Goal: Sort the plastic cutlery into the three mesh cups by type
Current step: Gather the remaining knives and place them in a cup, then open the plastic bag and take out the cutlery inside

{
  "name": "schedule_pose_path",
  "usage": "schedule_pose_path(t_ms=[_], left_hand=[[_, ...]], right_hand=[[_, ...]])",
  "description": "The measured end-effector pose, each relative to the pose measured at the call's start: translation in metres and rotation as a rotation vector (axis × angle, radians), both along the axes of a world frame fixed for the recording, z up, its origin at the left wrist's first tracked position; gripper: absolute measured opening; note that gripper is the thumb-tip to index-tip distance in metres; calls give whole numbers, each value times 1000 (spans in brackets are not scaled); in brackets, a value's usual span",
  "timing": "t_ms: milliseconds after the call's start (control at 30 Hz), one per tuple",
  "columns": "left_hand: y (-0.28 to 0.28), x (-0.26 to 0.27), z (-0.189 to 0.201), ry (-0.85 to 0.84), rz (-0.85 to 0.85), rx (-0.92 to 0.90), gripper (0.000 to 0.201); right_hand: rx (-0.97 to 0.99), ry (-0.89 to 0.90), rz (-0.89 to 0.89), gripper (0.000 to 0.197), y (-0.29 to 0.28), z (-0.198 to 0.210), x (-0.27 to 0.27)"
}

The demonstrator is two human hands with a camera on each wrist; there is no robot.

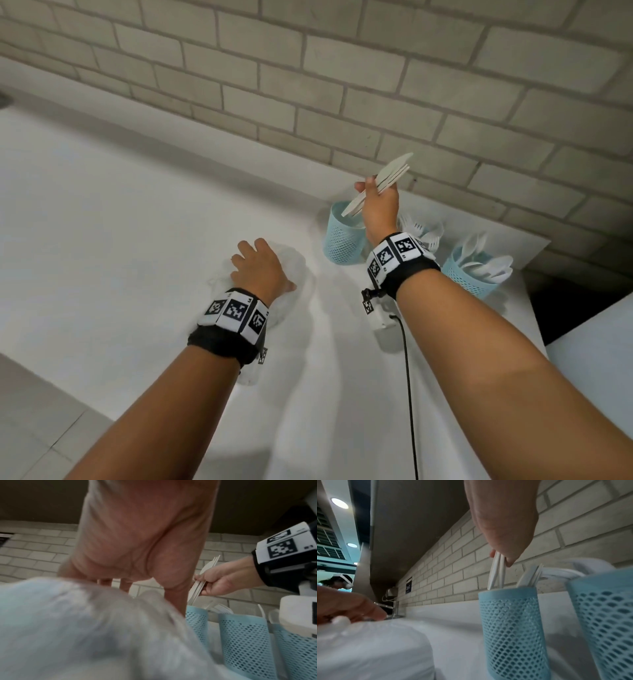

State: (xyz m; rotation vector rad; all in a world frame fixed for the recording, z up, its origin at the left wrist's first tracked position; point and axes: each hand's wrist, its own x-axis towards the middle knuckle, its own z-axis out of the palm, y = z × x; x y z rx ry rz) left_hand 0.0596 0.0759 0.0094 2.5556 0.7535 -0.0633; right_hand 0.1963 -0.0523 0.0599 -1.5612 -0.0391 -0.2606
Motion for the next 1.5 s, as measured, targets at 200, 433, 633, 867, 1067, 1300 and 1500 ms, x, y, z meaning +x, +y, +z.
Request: schedule_pose_path(t_ms=[200,433,633,867,1067,1300,1500], left_hand=[[11,-1,-8,-49,46,-100,71],[17,-4,-8,-360,54,-237,56],[14,-6,2,-594,-57,-355,61],[-20,-7,28,-733,-253,-539,68],[-68,-2,34,-667,-478,-620,71],[-119,6,14,-445,-686,-730,67],[-133,9,6,-309,-819,-789,58]], right_hand=[[-189,116,27,9,5,-18,10],[-326,96,109,51,-3,-6,1],[-349,-163,-15,44,-18,23,-15],[-179,-273,51,19,-46,41,-51],[-400,-63,189,18,-93,33,-90],[-579,232,283,21,-144,-1,-120],[-481,283,237,17,-162,-23,-134]])
